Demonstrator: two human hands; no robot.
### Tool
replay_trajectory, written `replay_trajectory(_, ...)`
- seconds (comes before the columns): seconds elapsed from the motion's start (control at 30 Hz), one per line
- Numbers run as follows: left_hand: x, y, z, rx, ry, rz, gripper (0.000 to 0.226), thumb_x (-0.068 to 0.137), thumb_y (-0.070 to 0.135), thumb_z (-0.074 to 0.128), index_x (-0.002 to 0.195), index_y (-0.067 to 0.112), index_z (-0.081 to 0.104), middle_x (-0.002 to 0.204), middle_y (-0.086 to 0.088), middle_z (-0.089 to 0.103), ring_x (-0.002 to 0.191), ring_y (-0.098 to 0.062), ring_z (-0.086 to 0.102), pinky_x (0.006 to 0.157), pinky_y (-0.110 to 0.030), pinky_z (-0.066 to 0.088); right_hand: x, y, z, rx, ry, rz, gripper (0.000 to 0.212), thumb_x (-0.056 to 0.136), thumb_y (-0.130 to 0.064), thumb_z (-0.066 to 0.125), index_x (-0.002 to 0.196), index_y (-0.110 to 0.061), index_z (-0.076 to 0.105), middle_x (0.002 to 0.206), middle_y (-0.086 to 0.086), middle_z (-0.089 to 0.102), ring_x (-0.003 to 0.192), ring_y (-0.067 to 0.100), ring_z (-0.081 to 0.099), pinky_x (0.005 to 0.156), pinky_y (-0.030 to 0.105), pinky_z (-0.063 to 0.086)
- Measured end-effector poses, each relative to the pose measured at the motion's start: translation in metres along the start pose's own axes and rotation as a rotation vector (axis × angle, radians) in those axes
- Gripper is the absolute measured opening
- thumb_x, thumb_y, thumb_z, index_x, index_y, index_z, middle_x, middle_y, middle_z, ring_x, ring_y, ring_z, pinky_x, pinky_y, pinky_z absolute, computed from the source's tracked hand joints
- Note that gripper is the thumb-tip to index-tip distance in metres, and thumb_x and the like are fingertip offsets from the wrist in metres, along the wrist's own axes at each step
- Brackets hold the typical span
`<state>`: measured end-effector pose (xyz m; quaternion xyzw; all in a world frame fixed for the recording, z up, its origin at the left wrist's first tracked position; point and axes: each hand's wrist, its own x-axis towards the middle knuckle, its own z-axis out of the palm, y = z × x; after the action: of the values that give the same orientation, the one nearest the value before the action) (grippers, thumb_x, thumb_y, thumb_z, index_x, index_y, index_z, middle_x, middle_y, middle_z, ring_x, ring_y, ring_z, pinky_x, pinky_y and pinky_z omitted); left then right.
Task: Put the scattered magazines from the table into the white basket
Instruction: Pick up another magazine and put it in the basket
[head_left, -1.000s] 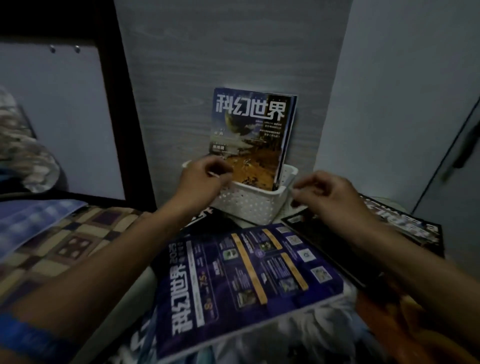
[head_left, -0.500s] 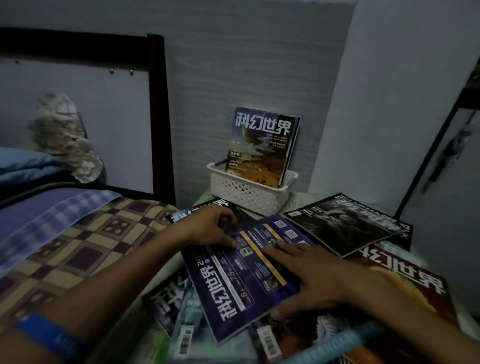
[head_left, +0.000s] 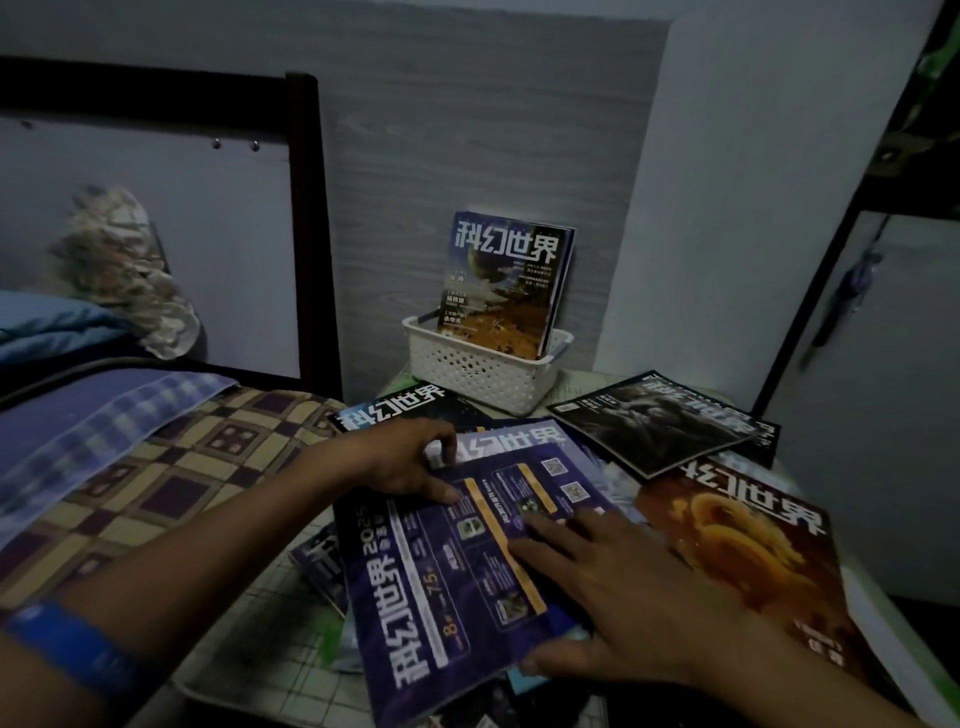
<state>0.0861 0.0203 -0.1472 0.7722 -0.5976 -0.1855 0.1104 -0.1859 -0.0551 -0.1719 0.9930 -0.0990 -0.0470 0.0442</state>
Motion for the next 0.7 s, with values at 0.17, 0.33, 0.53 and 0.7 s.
replay_trajectory(0.17,-0.014,-0.007,0.004,-0.213,-0.07,0.027,0.057,0.092,0.03,0.064,0.142,0.045,0.04,0.15,0.003,0.039,0.121,-0.017,0.05,0.101,-0.036,0.045,-0.016,-0.016,0.017,-0.089,0.156,-0.133,0.072,0.091,-0.075,0.025,0.148,-0.034,0.038,0.154,-0.009,0.041,0.136,0.019,0.046,0.105,0.046,0.041)
replay_trajectory(0.33,-0.025,-0.025,-0.007,-0.852,-0.263,0.015,0.03,0.094,0.023,0.054,0.119,0.028,0.07,0.128,-0.007,0.067,0.109,-0.03,0.067,0.087,-0.036,0.058,-0.026,-0.021,0.024,0.047,0.619,-0.202,0.044,0.099,-0.051,0.037,0.119,-0.028,0.069,0.121,-0.01,0.07,0.106,0.008,0.065,0.086,0.027,0.053)
replay_trajectory(0.53,-0.026,-0.002,-0.011,-1.202,0.171,0.191,0.039,0.082,-0.008,0.048,0.083,0.014,0.08,0.082,-0.006,0.078,0.072,-0.013,0.073,0.061,-0.021,0.056,-0.002,0.007,-0.041,0.691,1.067,0.233,0.019,0.097,-0.031,0.048,0.09,-0.037,0.064,0.073,-0.006,0.068,0.067,0.005,0.06,0.053,0.015,0.045)
replay_trajectory(0.7,-0.013,0.043,-0.06,-0.806,0.728,0.326,0.01,0.084,0.029,0.073,0.093,0.033,0.076,0.071,0.01,0.074,0.062,0.002,0.065,0.052,-0.012,0.048,0.024,0.047,-0.101,0.938,1.227,0.264,0.028,0.103,-0.029,0.044,0.092,-0.012,0.064,0.084,0.005,0.068,0.077,0.014,0.064,0.063,0.029,0.051)
